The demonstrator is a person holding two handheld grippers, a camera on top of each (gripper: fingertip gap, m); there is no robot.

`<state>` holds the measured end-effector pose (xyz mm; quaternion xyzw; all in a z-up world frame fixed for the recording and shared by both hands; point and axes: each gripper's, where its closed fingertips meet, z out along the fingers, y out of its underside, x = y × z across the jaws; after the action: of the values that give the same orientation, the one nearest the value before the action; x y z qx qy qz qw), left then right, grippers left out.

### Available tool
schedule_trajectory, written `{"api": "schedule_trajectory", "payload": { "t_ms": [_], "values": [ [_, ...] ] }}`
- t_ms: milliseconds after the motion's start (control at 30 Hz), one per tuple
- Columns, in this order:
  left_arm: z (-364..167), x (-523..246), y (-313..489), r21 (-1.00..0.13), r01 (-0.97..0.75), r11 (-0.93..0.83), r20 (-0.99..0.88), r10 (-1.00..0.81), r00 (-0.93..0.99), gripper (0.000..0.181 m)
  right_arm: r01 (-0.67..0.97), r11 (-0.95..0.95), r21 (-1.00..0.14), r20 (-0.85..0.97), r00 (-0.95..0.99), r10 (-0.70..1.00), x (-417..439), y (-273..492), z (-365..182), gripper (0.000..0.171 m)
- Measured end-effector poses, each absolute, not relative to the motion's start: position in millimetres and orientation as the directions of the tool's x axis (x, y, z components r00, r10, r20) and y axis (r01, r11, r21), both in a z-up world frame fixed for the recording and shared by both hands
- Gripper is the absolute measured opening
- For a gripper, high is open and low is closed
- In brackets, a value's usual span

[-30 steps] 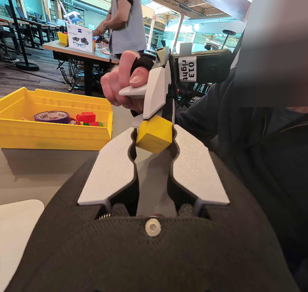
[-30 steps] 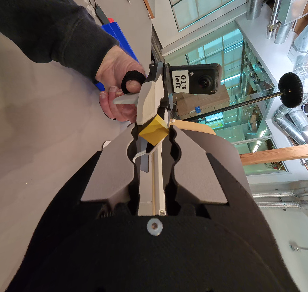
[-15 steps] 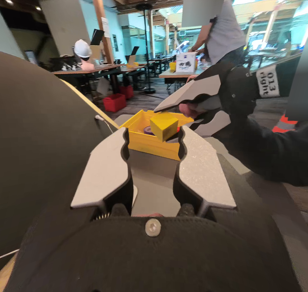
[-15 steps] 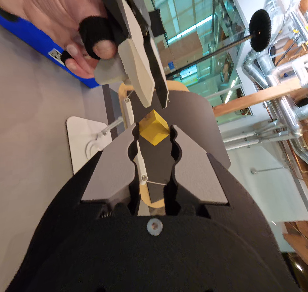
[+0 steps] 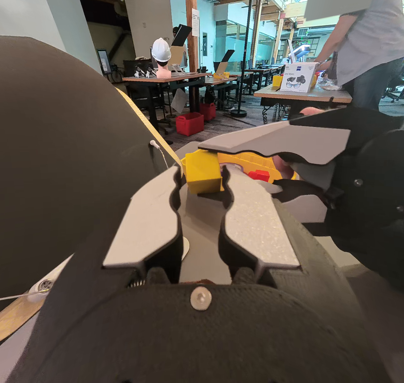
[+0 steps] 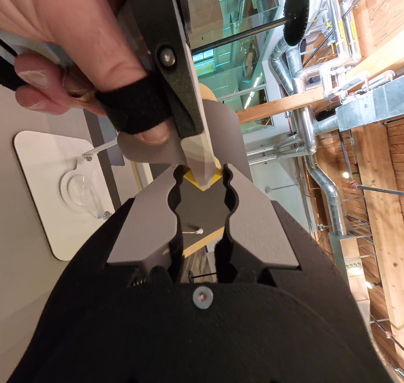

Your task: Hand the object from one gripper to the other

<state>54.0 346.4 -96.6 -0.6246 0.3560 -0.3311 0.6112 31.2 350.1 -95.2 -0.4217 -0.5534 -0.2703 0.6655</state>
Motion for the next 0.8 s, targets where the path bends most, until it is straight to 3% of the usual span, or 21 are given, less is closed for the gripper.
{"api": "schedule_trajectory", "payload": {
  "t_ms": [167,267,400,533,800],
  "values": [
    [-96,53,344,-0.999,-0.032,-0.015,-0.003,-0.87,0.494,0.029,0.789,0.541,-0.292,0.956,0.264,0.131,28,345,-93,0.034],
    [-91,52,332,-0.999,0.005,-0.047,0.046,-0.928,0.369,0.028,0.7,0.632,-0.331,0.943,0.272,0.193,23,330,-87,0.055],
    [-86,45,306,-0.988,0.054,-0.147,0.15,-0.987,0.065,0.028,0.54,0.757,-0.369,0.929,0.214,0.301,21,302,-85,0.05],
    [-88,35,269,-0.994,0.056,-0.096,0.082,-0.973,-0.215,0.028,0.397,0.808,-0.436,0.899,0.157,0.408,22,279,-86,0.046],
    [-100,40,236,-0.995,0.023,-0.098,0.078,-0.9,-0.43,0.029,0.331,0.854,-0.4,0.906,0.005,0.422,7,251,-104,0.033]
  ]
}}
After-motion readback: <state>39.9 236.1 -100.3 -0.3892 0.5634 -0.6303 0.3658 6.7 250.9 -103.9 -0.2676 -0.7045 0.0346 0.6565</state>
